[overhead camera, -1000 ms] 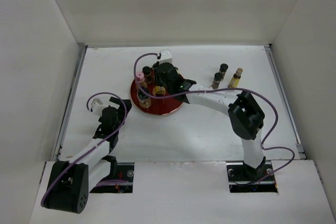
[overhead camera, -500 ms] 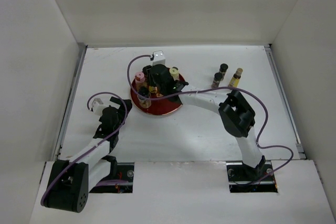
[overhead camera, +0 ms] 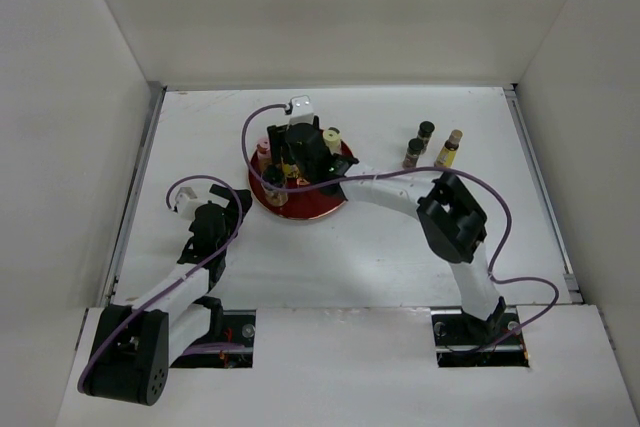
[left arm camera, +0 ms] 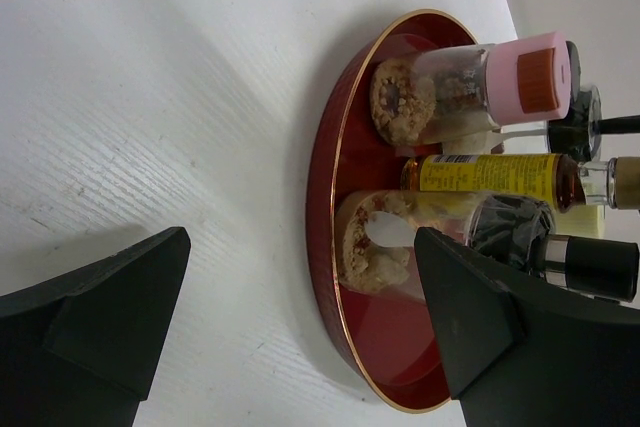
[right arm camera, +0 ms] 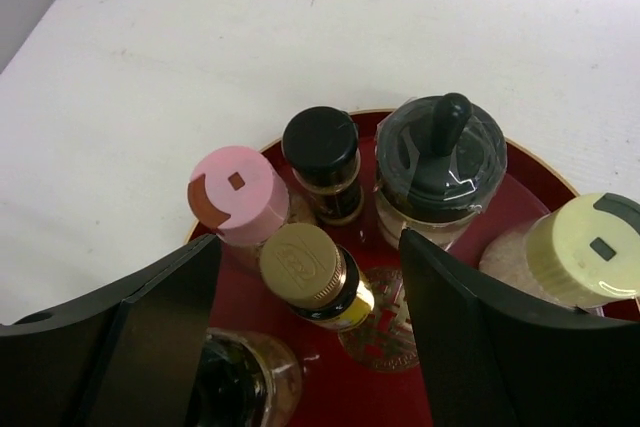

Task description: Organize the condiment bottles

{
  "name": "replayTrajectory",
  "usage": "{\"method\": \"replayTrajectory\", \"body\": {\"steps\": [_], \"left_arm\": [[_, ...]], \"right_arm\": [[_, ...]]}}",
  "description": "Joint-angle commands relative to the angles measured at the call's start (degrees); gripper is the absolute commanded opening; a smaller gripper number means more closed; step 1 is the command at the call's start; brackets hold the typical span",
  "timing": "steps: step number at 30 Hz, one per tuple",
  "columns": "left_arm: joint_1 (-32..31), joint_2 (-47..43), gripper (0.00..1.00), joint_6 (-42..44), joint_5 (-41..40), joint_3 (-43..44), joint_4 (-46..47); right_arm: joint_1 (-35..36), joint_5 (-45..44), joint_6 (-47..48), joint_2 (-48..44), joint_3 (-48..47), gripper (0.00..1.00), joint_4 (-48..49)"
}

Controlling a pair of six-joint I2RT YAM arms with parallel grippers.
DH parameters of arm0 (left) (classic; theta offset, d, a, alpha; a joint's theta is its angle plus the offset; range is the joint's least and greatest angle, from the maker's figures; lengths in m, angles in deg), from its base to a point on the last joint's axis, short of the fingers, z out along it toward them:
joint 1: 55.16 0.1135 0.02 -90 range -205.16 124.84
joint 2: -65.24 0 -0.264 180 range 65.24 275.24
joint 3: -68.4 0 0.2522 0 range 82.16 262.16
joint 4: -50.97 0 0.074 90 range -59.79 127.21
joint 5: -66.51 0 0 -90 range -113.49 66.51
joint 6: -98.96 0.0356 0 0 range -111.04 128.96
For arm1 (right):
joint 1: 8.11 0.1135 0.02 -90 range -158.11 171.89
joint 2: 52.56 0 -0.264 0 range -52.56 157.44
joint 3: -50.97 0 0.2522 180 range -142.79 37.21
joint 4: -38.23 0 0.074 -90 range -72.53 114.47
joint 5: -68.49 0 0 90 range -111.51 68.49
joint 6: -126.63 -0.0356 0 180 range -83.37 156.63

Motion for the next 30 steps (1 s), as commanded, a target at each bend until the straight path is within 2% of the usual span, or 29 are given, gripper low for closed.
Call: {"method": "replayTrajectory", "body": {"steps": [1,4,8,10,12,14,15,17,19,24,27,30], "left_arm": [[0.3,-1.2,1.0,0.3,0.1,1.2,2.6],[0.4,-0.8,1.0,0.2,0.2,1.0,2.6],[0.2,-1.3,1.0,0.4,0.1,1.2,2.5],[0.4,-0.9,1.0,0.3,-0.3,1.0,2.6],[0.4,-0.4,1.0,0.1,0.2,1.1,2.6],[0.1,-1.2,1.0,0.4,0.0,1.2,2.5],[0.1,-1.6,1.0,0.4,-0.3,1.1,2.3],[0.4,-1.4,1.0,0.4,-1.0,0.9,2.3],[0.4,-1.0,1.0,0.4,-0.7,1.1,2.3],[0.5,-1.4,1.0,0.7,-1.7,0.9,2.3],[0.1,-0.7,1.0,0.7,-1.4,1.3,2.5],[0.1,-0.7,1.0,0.9,-1.8,1.3,2.6]], "right_arm": [[0.6,0.6,-1.2,-6.7,0.3,0.78,3.6],[0.6,1.1,-2.0,-11.6,3.6,0.78,3.7],[-1.7,3.7,-5.0,-21.0,13.2,0.75,7.3],[-4.9,4.6,-5.8,-25.5,18.9,0.63,8.7],[-9.3,4.3,-6.5,-29.2,24.5,0.41,8.7],[-13.7,3.8,-7.8,-31.6,28.4,0.31,7.6],[-16.1,3.2,-7.9,-32.5,30.1,0.3,6.5],[-20.5,1.2,-7.4,-33.4,32.4,0.32,3.7],[-24.1,-0.6,-5.9,-33.5,34.3,0.39,1.7],[-29.5,-1.6,-3.0,-32.8,37.1,0.68,-0.1],[-30.8,-1.2,-3.1,-30.8,36.6,0.74,-1.2],[-31.2,1.0,-2.9,-27.7,35.1,0.74,-1.6]]}}
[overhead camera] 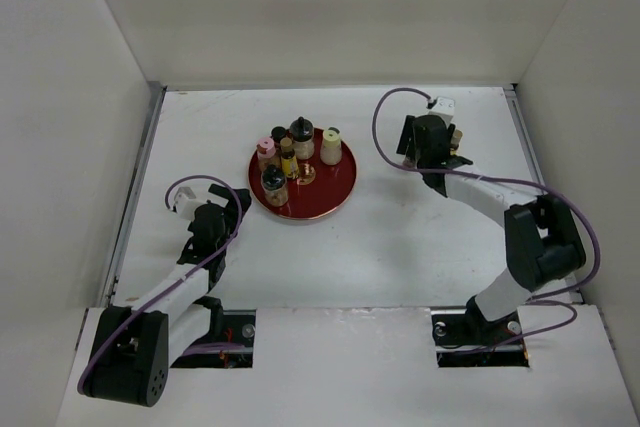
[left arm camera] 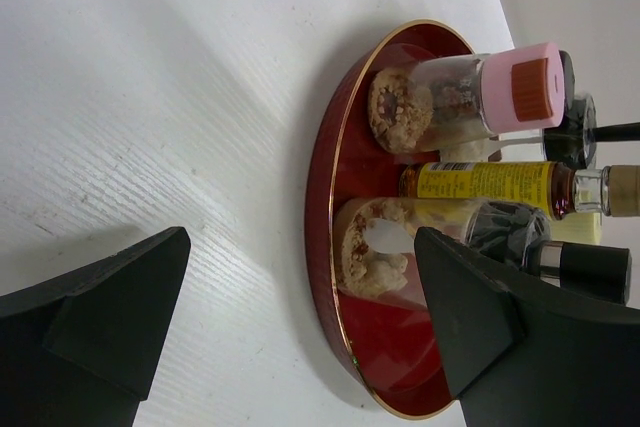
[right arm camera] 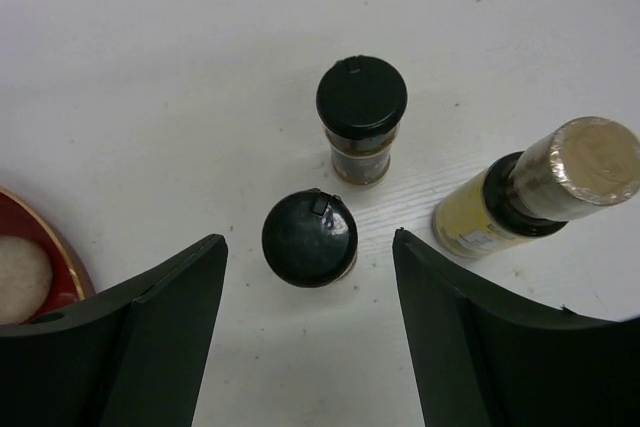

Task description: Organize the condiment bottles

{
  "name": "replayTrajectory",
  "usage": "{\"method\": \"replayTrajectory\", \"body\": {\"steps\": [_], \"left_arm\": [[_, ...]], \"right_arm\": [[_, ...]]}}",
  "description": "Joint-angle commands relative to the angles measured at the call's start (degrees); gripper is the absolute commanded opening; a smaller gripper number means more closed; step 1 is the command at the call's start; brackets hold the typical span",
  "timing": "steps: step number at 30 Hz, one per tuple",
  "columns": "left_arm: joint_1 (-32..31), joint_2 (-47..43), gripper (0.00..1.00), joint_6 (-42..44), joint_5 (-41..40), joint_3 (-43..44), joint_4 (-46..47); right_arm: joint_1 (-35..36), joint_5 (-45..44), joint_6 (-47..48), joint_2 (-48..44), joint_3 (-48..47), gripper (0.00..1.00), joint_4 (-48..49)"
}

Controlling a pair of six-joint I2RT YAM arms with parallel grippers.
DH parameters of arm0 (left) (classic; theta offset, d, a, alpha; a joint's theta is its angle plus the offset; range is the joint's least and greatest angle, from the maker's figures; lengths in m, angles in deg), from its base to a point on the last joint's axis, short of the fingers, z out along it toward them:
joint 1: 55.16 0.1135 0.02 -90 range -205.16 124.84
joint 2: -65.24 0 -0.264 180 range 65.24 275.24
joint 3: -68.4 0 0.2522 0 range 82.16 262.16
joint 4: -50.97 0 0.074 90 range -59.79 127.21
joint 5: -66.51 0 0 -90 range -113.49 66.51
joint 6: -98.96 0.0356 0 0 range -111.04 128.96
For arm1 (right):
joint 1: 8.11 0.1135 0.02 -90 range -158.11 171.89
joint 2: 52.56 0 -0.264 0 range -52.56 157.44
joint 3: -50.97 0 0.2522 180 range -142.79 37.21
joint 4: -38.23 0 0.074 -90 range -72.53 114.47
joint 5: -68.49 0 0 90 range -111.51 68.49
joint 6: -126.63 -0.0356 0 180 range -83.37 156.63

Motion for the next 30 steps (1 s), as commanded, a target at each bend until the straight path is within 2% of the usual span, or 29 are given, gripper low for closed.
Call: {"method": "replayTrajectory", "body": {"steps": [1,13,20,26,30], "left_arm": [[0.0,-0.1,1.0,0.8,-0.9,1.3,2.4],[0.1,0.5,1.0,0.6,0.3,1.5,2.4],[0.6,-0.5,1.0,0.8,0.0,1.3,2.4],[0.3,0.0,1.0,0.7,0.0,1.3,2.4],[-0.1,0.7,1.0,0.7,-0.7,1.5,2.4]], "right_arm": [[-0.4,1.8,1.2,2.9,-3.0,0.74,-0.1],[-1.4,0.2,1.4,7.1,-5.3,0.65,1.6],[-0.7,-2.2,2.6,5.1,-4.9,0.41,2.2],[6.0,-2.4,2.2,-5.1,-1.0,0.39,2.7],[12.9,-0.3,0.5,-6.2,-1.9,0.38,3.2]]}}
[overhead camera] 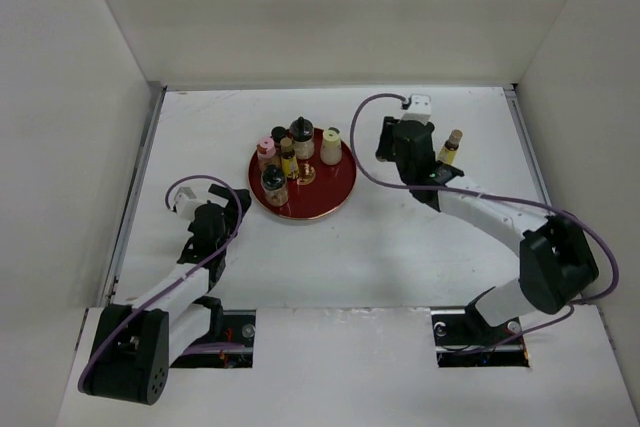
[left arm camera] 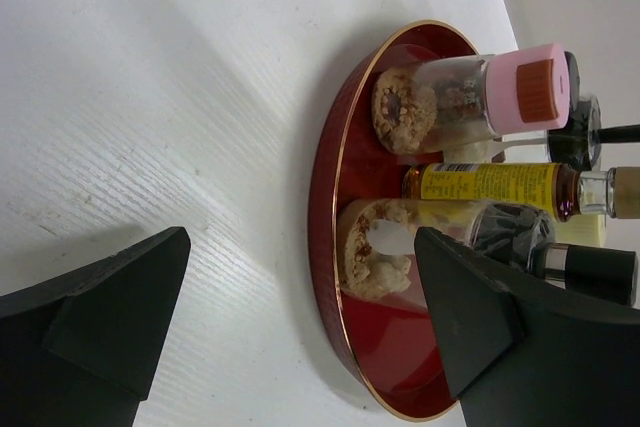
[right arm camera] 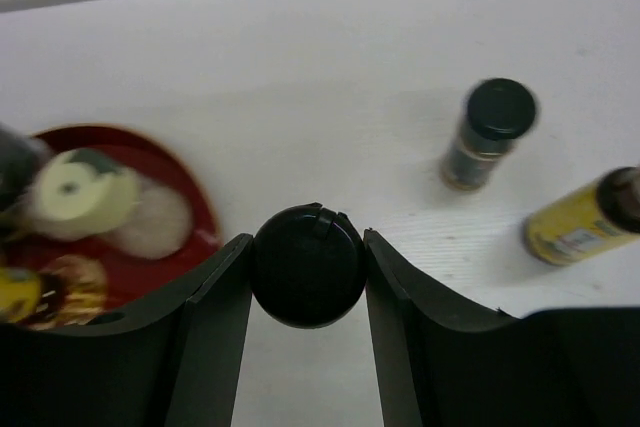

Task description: Organize the condiment bottles

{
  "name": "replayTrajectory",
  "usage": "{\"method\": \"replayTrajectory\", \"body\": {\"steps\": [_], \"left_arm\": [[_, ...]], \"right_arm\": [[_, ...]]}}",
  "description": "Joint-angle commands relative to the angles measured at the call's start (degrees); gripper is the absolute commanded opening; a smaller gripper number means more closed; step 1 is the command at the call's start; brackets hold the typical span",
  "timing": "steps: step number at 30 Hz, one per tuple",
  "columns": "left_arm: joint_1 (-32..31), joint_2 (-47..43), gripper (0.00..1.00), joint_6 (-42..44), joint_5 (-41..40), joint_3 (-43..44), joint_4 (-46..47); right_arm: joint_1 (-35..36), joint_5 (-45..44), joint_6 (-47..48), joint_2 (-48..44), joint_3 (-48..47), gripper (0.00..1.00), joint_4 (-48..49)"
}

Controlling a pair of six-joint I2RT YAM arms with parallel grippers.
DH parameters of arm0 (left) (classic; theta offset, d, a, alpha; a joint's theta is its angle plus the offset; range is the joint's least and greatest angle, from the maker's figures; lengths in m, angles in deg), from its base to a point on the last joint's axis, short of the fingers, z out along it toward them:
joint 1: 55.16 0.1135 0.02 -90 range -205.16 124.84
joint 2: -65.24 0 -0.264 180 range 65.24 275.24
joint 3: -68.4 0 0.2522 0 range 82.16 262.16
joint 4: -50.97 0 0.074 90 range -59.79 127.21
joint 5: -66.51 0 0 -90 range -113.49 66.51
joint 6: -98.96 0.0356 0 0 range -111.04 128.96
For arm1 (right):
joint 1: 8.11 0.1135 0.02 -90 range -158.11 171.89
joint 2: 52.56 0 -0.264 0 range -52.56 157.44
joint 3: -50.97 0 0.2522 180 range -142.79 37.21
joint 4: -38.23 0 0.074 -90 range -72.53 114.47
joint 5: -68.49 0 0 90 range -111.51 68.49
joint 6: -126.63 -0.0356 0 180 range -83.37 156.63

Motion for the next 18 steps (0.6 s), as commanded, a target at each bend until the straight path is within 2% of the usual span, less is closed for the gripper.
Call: {"method": "replayTrajectory", "body": {"steps": [1,9,18], "left_arm": [[-0.4,0.7,1.0,0.5,-0.2,1.6,2.2],[0.2,-0.4,1.0,0.6,0.3,1.3,2.2],[0.2,0.5,1.0,0.4,1.1,1.7,2.2]], "right_arm": [[6.0,1.4,-1.8,-0.8,-2.1,0.38,4.0],[15.6,3.4,-1.7,12.2,-13.5,0.37,6.4],[17.7,2.6,1.9,24.0,-23.3,0.39,5.6]]}}
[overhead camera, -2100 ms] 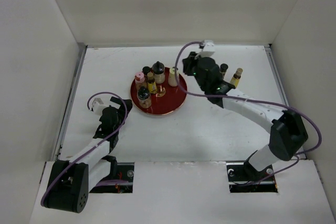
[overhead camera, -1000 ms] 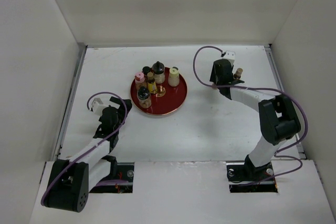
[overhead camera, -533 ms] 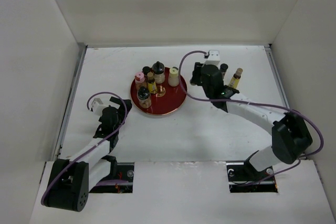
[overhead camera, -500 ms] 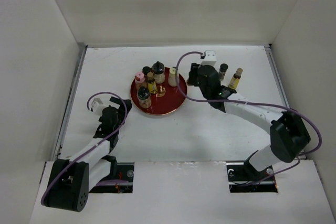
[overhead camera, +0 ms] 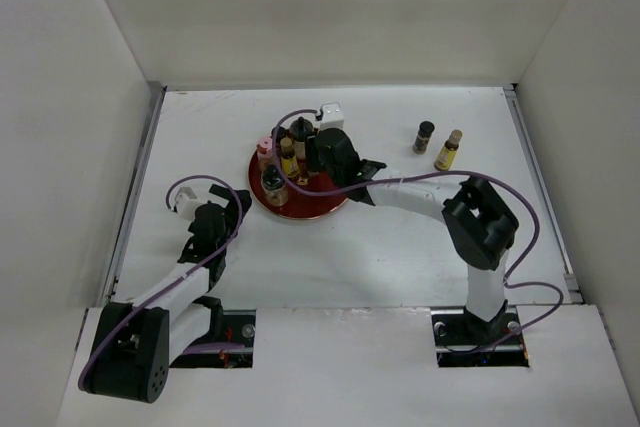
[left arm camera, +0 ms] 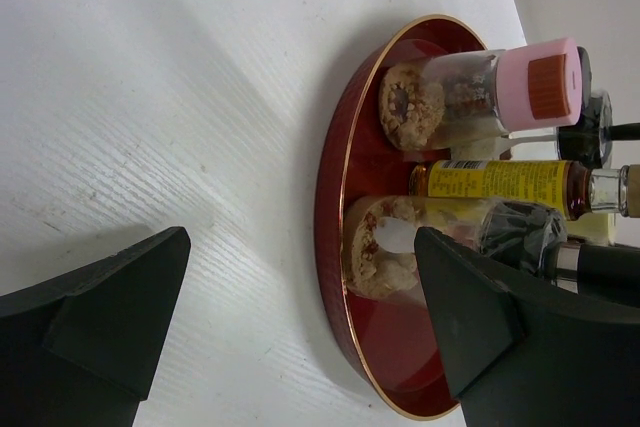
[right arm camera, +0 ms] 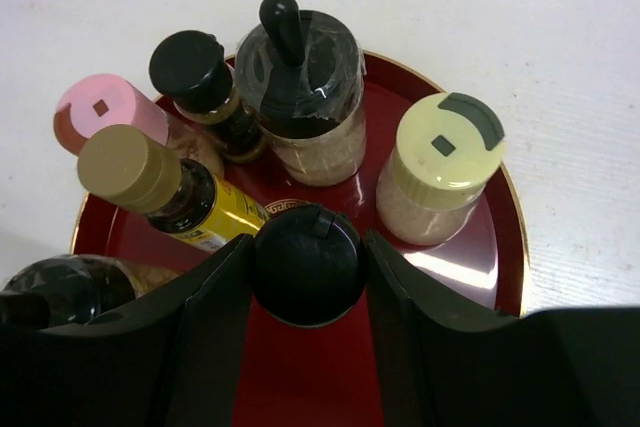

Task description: Organize the condiment bottles

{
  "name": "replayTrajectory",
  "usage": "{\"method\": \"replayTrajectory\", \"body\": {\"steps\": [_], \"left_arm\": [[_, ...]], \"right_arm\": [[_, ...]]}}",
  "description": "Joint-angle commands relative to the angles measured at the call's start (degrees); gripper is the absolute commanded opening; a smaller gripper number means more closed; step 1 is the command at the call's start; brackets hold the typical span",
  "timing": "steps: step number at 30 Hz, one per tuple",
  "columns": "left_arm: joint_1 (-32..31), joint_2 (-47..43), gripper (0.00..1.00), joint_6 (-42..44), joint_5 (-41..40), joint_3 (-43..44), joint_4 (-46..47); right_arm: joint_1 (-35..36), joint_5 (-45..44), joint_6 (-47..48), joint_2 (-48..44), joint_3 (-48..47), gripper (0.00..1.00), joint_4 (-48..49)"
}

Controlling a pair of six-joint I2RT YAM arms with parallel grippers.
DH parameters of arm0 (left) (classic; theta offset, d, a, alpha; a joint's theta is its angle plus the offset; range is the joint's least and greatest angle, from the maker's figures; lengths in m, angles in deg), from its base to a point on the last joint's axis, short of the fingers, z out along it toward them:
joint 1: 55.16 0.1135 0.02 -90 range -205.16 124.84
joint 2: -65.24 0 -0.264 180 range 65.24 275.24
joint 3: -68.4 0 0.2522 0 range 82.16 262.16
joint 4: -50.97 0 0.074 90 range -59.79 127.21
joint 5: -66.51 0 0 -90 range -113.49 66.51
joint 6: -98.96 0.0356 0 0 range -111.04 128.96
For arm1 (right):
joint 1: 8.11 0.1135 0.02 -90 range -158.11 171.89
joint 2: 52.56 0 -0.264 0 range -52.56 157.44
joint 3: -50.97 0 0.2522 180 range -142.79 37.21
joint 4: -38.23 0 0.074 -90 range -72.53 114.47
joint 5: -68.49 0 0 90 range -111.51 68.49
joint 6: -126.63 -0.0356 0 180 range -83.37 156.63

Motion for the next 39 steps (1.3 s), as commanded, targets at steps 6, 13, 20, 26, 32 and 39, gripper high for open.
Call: {"method": "replayTrajectory", "body": {"steps": [6,13,20,26,32,39], "left_arm": [[-0.1,0.3,1.0,0.5,0.3,1.8,2.3],[-0.1,0.8,1.0,0.5,0.6,1.8,2.8],[-0.3,1.1,1.0,0.4,0.7,1.9,2.8],[-0.3,0.5,1.0,0.5,0.3,1.7,2.8],[-0.4,-0.1,1.0,0.6,-0.1,1.5,2.8],[-0.6,0.0,1.0,0.6,0.0,1.6,2.8]], "right_arm": [[0.1,-1.1,1.6,4.3,-4.4,0.39,3.4],[0.0,-1.2,2.0,5.5,-4.8,0.51,2.9],[0.1,-1.0,2.3,-0.9,-1.5,0.72,3.1],[-0.6,-0.5,2.4,-12.1,5.1,0.72,3.4],[-11.1,-0.5,1.1,-19.9,11.9,0.3,3.1],[-23.9,-5.2,0.4,-17.5,10.1,0.41,-2.3]]}}
